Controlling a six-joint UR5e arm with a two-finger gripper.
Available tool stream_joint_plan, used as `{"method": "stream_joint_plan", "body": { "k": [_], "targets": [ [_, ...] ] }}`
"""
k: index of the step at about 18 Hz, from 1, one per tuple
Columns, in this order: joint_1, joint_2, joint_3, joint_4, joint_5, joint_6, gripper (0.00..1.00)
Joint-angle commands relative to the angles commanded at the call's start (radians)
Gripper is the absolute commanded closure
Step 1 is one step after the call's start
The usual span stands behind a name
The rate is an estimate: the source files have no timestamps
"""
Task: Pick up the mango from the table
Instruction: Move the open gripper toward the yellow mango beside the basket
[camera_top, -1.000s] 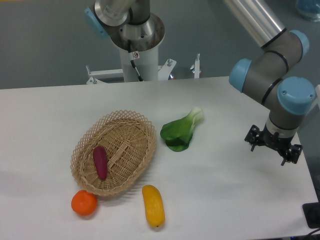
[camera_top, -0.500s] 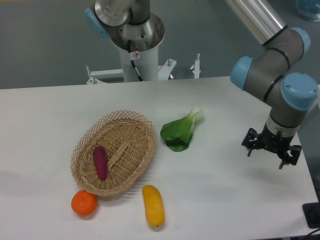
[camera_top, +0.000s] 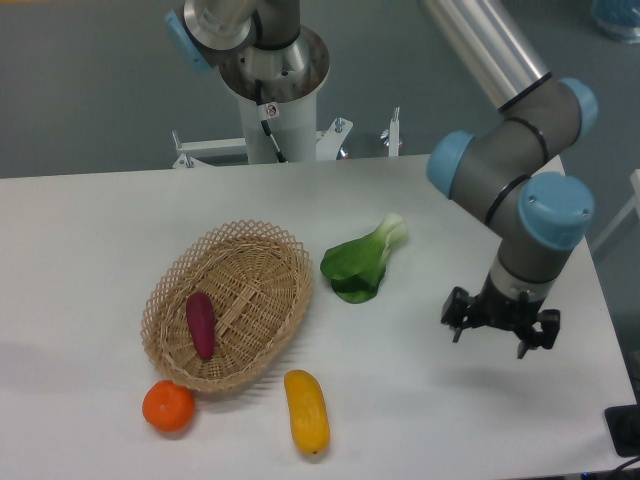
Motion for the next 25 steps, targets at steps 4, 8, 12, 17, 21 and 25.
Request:
{"method": "stream_joint_plan", "body": {
  "k": [4,8,12,17,21,25],
  "targets": [
    [-0.035,0.0,0.0,0.0,-0.009,-0.065,0.0],
    [-0.074,-0.002,0.0,0.0,-0.017,-0.123,0.0],
    [-0.127,-0.008,0.0,0.0,-0.015,-0.199,0.0],
    [-0.173,-0.029,0.012,0.0,-0.014,-0.275,0.0],
    [-0.193,-0.037,0.015,0.0,-0.044,-0.318,0.0],
    [-0.216,-0.049,0.015,0.002,-0.055,-0.348,0.0]
  ]
}}
